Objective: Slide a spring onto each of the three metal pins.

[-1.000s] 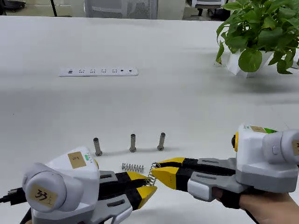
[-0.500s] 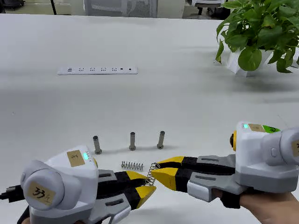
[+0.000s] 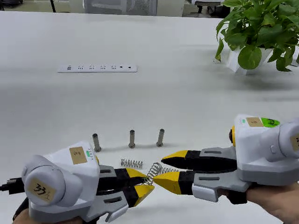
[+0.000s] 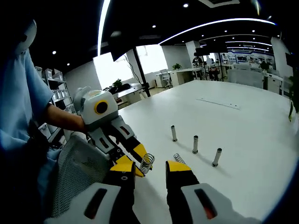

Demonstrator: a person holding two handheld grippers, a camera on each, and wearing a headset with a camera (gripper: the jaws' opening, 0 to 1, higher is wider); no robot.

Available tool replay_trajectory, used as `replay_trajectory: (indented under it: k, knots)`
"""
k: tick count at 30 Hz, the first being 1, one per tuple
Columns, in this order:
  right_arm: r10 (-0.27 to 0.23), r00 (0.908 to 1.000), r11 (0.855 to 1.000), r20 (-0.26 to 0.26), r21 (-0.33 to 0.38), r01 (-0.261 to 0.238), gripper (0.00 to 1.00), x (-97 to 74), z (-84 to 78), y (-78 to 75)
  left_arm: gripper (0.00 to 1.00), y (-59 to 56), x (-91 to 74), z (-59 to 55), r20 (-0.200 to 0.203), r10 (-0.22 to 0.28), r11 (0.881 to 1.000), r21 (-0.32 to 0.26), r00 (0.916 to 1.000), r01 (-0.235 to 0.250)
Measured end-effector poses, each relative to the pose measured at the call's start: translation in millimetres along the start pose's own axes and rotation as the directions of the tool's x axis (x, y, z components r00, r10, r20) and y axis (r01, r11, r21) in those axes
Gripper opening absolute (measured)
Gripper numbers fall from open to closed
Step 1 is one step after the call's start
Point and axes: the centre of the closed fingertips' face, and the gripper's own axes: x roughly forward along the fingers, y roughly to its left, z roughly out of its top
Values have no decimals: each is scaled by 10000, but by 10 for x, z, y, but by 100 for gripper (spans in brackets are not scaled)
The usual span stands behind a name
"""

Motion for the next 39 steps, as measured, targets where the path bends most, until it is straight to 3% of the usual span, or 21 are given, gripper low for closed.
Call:
replay_trajectory:
  k: [3,7,11,14,21,24,32,39]
  knots:
    - [224,9994,9987,-280,-454,-236,27,-2,21,1,9,12,12,-46,-247,-45,9997,248,9997,51]
    - [615,9915,9837,-1146,-1612,-796,27,18,-16,39,9,30,6,-91,-561,-181,9980,600,9983,214]
    - [998,9746,9531,-2006,-2621,-1516,28,41,-76,100,9,41,-10,-79,-713,-333,9965,736,9969,386]
    - [1011,9566,9203,-2732,-3395,-1942,28,63,-139,93,9,33,-17,-101,-956,-548,9942,870,9939,632]
    - [1461,9315,8836,-3330,-3795,-2742,27,126,-157,163,9,-14,-23,-172,-1623,-911,9842,1354,9825,1137]
    - [1581,9145,8634,-3724,-3972,-3110,27,156,-189,192,9,-23,-24,-186,-1751,-972,9817,1453,9797,1233]
    - [1781,8755,8326,-4492,-4054,-3774,26,237,-320,259,10,-101,-13,-247,-2100,-1182,9733,1691,9705,1551]
    - [1860,8616,8211,-4724,-4069,-4003,22,289,-362,290,10,-126,-3,-253,-2178,-1264,9691,1812,9678,1674]
